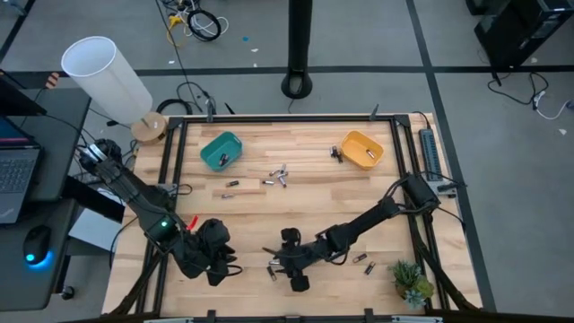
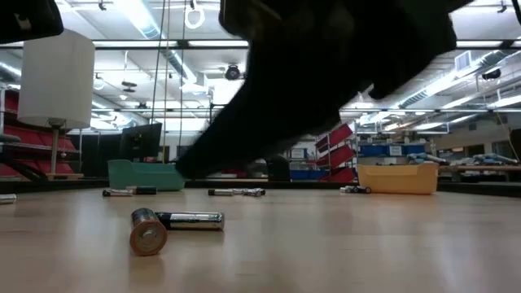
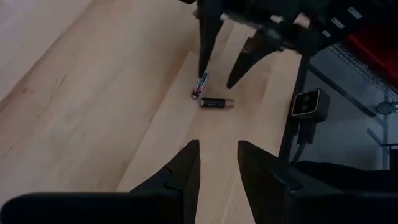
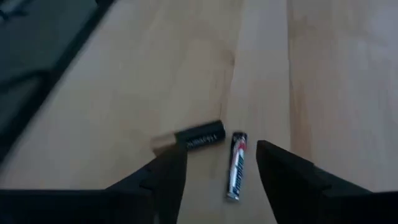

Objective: Sort batteries
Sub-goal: Put the silver battery into the yellow bin

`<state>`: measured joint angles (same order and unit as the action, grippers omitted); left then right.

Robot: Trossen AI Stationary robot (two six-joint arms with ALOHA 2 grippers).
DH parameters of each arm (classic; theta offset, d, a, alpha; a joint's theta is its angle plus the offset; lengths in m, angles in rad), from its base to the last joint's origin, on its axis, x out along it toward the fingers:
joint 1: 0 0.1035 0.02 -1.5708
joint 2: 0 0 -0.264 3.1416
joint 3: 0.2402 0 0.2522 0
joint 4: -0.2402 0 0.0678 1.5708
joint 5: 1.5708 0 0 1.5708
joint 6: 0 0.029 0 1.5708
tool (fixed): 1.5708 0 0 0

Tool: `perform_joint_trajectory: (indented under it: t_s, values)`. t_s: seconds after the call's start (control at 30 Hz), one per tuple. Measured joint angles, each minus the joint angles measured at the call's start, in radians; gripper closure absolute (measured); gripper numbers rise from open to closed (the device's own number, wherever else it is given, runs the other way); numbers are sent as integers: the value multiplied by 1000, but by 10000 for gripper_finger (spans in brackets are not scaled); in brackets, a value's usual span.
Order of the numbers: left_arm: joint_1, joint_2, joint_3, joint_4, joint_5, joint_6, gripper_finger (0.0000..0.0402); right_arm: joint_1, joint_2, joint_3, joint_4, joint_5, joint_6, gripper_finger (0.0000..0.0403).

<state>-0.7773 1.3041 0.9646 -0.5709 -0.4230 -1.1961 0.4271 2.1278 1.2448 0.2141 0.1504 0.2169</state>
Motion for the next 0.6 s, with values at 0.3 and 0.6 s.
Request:
perform_joint_trajectory:
  t_s: [0.3, 0.6]
  values:
    - [-2, 0, 0, -2, -2, 6, 282, 6, 50, -2, 57, 44, -18, 217]
    - [-2, 0, 0, -6, -12, 16, 282, -13, 47, -87, 179, 47, -12, 245]
